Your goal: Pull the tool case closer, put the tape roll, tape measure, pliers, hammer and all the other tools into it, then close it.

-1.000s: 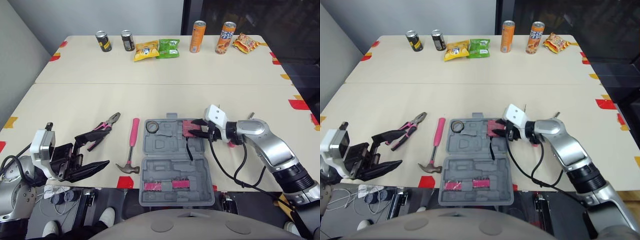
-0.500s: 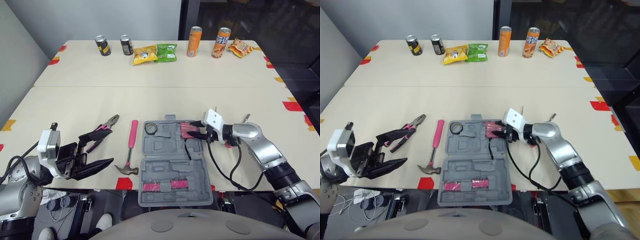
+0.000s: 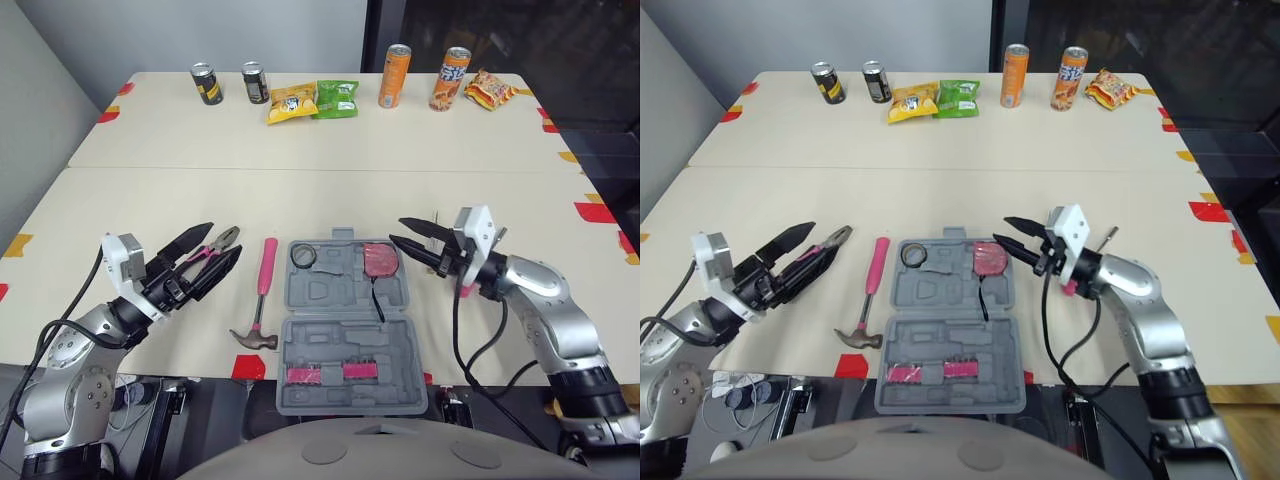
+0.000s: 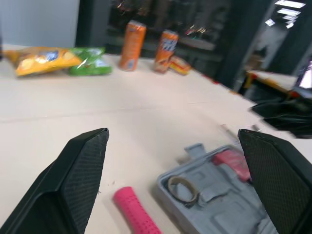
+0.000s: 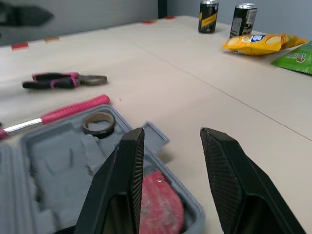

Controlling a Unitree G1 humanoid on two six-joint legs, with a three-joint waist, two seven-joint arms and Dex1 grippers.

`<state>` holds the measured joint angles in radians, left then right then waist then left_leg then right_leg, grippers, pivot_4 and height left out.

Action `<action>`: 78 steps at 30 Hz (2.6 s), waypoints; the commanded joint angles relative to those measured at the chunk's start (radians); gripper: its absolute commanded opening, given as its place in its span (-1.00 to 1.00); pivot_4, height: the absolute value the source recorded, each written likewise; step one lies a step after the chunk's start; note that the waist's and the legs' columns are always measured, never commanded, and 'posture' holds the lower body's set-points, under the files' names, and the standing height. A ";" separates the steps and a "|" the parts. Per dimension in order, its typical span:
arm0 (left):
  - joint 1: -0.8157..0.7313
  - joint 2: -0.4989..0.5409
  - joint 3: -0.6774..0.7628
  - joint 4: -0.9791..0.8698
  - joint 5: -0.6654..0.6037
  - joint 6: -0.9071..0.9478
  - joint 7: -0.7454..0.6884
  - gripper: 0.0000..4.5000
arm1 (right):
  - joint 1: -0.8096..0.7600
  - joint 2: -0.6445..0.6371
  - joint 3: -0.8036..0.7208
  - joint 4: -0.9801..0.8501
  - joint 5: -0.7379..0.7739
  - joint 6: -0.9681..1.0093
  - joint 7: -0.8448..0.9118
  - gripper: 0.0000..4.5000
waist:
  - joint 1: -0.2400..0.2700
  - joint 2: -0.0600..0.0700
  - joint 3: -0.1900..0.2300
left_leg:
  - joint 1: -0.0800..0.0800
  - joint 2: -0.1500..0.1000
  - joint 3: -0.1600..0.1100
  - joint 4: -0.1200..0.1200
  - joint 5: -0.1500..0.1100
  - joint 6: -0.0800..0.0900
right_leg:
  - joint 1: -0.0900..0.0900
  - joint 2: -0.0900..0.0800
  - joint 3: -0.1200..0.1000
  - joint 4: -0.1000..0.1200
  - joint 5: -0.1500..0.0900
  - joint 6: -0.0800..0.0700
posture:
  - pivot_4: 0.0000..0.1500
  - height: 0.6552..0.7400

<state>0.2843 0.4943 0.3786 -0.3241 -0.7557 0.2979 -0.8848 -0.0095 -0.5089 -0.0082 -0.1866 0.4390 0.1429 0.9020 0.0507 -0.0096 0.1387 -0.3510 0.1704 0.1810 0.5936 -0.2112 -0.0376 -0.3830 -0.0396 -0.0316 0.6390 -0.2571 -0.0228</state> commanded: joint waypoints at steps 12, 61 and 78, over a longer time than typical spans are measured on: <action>0.251 0.087 0.205 0.150 0.003 -0.044 -0.187 1.00 | 0.605 -0.156 -0.399 -0.150 0.164 -0.103 0.252 1.00 | -0.002 -0.001 0.006 | 0.001 0.000 0.000 -0.008 -0.002 -0.002 | 0.003 0.001 0.000 -0.015 0.001 0.002 | 1.00 1.00; -0.547 0.380 -0.407 0.656 0.542 0.129 -0.164 1.00 | 0.092 -0.248 -0.212 -0.406 0.344 0.191 0.215 1.00 | 0.015 0.001 0.007 | -0.001 0.000 -0.002 0.000 0.000 0.001 | 0.002 0.001 -0.001 -0.006 0.003 0.001 | 1.00 1.00; -0.504 0.341 -0.443 0.633 0.607 0.091 -0.181 0.07 | 0.118 -0.251 -0.205 -0.431 0.337 0.199 0.171 1.00 | 0.028 0.009 0.001 | 0.000 -0.001 -0.001 0.001 0.000 0.001 | 0.003 0.000 0.000 -0.004 0.003 0.001 | 1.00 1.00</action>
<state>-0.2553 0.8508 -0.0409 0.3059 -0.1531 0.3893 -1.0545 0.1191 -0.7571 -0.1993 -0.5986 0.7680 0.3488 1.0785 0.0791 -0.0008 0.1398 -0.3510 0.1695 0.1797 0.5943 -0.2113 -0.0367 -0.3805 -0.0397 -0.0314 0.6351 -0.2544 -0.0220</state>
